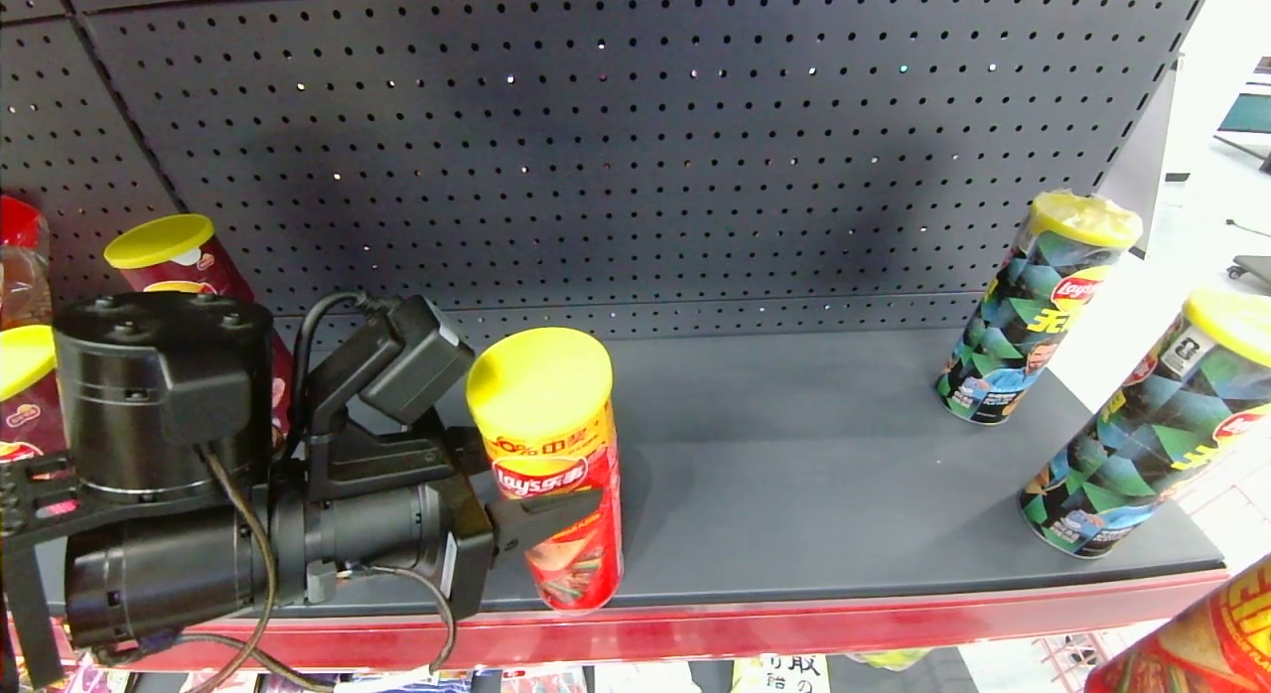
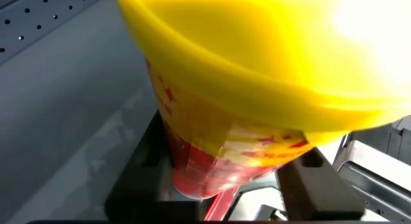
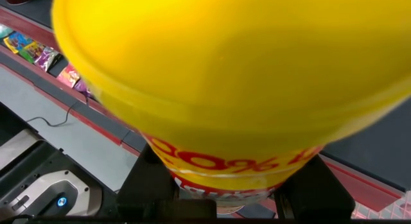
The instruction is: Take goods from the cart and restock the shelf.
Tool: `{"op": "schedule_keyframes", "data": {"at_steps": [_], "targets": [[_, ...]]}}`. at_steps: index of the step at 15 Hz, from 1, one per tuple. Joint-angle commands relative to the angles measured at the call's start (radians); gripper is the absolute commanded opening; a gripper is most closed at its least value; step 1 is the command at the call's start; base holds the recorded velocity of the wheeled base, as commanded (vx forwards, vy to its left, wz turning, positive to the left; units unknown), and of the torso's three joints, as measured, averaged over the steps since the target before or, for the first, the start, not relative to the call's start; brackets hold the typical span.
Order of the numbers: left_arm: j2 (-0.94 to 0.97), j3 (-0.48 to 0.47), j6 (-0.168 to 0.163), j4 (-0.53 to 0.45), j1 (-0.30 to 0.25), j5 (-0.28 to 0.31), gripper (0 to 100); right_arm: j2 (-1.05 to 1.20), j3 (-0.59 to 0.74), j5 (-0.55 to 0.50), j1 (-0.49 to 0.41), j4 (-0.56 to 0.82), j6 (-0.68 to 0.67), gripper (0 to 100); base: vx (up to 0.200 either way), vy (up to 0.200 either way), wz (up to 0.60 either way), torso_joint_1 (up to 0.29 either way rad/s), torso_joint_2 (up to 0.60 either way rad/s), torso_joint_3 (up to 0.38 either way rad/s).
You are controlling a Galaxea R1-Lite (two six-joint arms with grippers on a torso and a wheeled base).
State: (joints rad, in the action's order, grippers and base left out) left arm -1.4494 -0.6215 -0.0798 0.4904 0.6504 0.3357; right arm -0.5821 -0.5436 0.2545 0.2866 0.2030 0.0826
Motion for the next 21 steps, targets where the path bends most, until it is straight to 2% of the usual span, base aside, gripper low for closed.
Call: {"op": "schedule_keyframes", "data": {"at_steps": [1,4,9,12,14,17,19,21], "targets": [[0.0,0.002,0.0,0.0,-0.002,0.0,100,0.004,0.004,0.0,0.0,0.001,0.0,0,0.0,0.0,0.0,0.0,0.0,0.0],[0.023,0.022,0.006,0.0,-0.006,-0.029,100,-0.002,0.001,0.002,0.002,0.001,0.002,0,0.0,0.0,0.0,0.0,0.0,0.0],[0.191,0.183,0.006,-0.001,-0.046,-0.024,100,-0.142,-0.058,0.011,0.029,-0.017,0.016,0,0.0,0.0,0.0,0.0,0.0,0.0],[0.303,0.279,0.008,-0.003,-0.089,-0.023,100,-0.263,-0.055,0.008,0.098,-0.151,0.019,0,0.0,0.0,0.0,0.0,0.0,0.0],[0.423,0.376,0.008,-0.023,-0.101,-0.023,100,-0.404,-0.075,0.005,0.158,-0.258,0.023,0,0.0,0.0,0.0,0.0,0.0,0.0],[0.567,0.419,0.023,-0.13,-0.103,-0.023,100,-0.57,-0.122,0.002,0.212,-0.405,0.025,0,0.0,0.0,0.0,0.0,0.0,0.0],[0.716,0.414,0.058,-0.294,-0.103,-0.034,100,-0.722,-0.219,-0.009,0.272,-0.476,0.025,0,0.0,0.0,0.0,0.0,0.0,0.0],[0.794,0.411,0.058,-0.386,-0.112,-0.037,100,-0.791,-0.291,-0.012,0.31,-0.478,0.025,0,0.0,0.0,0.0,0.0,0.0,0.0]]}}
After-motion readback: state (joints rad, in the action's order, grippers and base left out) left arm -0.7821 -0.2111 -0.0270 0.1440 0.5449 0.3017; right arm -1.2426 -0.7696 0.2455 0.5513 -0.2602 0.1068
